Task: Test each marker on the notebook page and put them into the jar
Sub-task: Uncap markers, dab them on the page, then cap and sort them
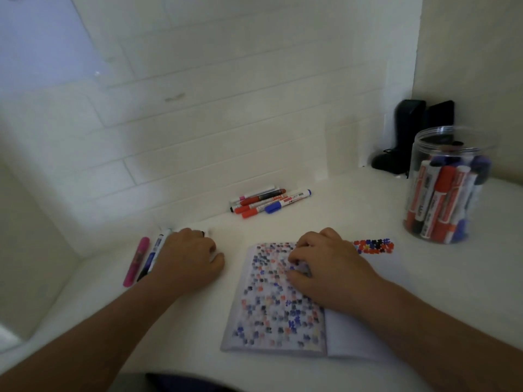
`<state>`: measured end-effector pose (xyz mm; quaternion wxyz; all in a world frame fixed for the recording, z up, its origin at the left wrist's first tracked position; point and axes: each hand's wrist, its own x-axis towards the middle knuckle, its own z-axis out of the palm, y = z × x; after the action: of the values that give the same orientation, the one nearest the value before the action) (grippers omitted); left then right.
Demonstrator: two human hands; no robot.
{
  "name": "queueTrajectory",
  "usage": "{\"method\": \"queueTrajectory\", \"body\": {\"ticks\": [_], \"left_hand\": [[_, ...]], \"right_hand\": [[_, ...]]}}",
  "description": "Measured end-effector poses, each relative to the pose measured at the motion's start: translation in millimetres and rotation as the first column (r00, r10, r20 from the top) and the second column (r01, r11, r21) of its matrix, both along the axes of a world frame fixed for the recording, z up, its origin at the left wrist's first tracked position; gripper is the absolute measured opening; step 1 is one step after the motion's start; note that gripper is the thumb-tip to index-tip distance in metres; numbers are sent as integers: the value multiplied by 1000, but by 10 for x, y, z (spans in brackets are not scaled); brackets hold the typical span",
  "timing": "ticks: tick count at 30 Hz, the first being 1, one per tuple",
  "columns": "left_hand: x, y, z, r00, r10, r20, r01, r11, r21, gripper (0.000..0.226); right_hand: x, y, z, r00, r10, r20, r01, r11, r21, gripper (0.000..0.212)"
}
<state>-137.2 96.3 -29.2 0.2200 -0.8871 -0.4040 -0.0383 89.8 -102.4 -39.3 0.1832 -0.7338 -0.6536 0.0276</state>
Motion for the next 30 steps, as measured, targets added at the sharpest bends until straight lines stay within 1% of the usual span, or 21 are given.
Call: {"method": "queueTrajectory", "body": {"ticks": [2, 4, 6, 8, 11, 13, 15, 18, 21, 23, 26, 30], "left_hand": [[26, 2, 22, 999, 37, -4, -37, 999, 0, 55], [80, 0, 42, 998, 46, 39, -46, 999, -2, 48], [192, -20, 64, 996, 20, 87, -19, 1000, -16, 39], [375, -37, 77, 993, -17, 116, 22, 999, -45, 34], [709, -12, 45, 966, -64, 250, 97, 988, -121, 30], [973, 34, 3, 933, -78, 352, 150, 972, -179, 35], [1247, 82, -25, 914, -81, 396, 180, 959, -219, 43], [1576, 166, -65, 915, -52, 400, 161, 956, -244, 42], [1748, 281, -160, 928, -21, 371, 105, 972, -208, 38], [1800, 353, -223, 924, -1, 381, 79, 979, -189, 38], [1869, 407, -273, 919, -16, 394, 98, 977, -187, 41], [1907, 357, -257, 941, -61, 332, 138, 967, -212, 42]], "right_hand": [[6, -1, -9, 1000, 1, -14, -1, 1000, 7, 42], [7, -3, -10, 1000, -2, -23, 2, 1000, 6, 41], [5, 0, -15, 1000, 3, -28, -3, 1000, 6, 40], [10, 5, -15, 999, 9, -35, -8, 1000, 12, 37], [28, 17, -16, 998, 27, -58, -27, 1000, 13, 35], [56, 30, -14, 997, 42, -64, -42, 999, 7, 36], [86, 41, -19, 996, 67, -57, -67, 998, 4, 37], [117, 46, -50, 995, 96, -34, -96, 995, 10, 36], [126, 37, -69, 994, 106, -36, -105, 994, 38, 35], [129, 34, -69, 993, 111, -32, -110, 993, 47, 34], [137, 33, -78, 992, 122, -30, -120, 991, 60, 34], [156, 40, -90, 991, 131, -32, -128, 989, 79, 33]]}}
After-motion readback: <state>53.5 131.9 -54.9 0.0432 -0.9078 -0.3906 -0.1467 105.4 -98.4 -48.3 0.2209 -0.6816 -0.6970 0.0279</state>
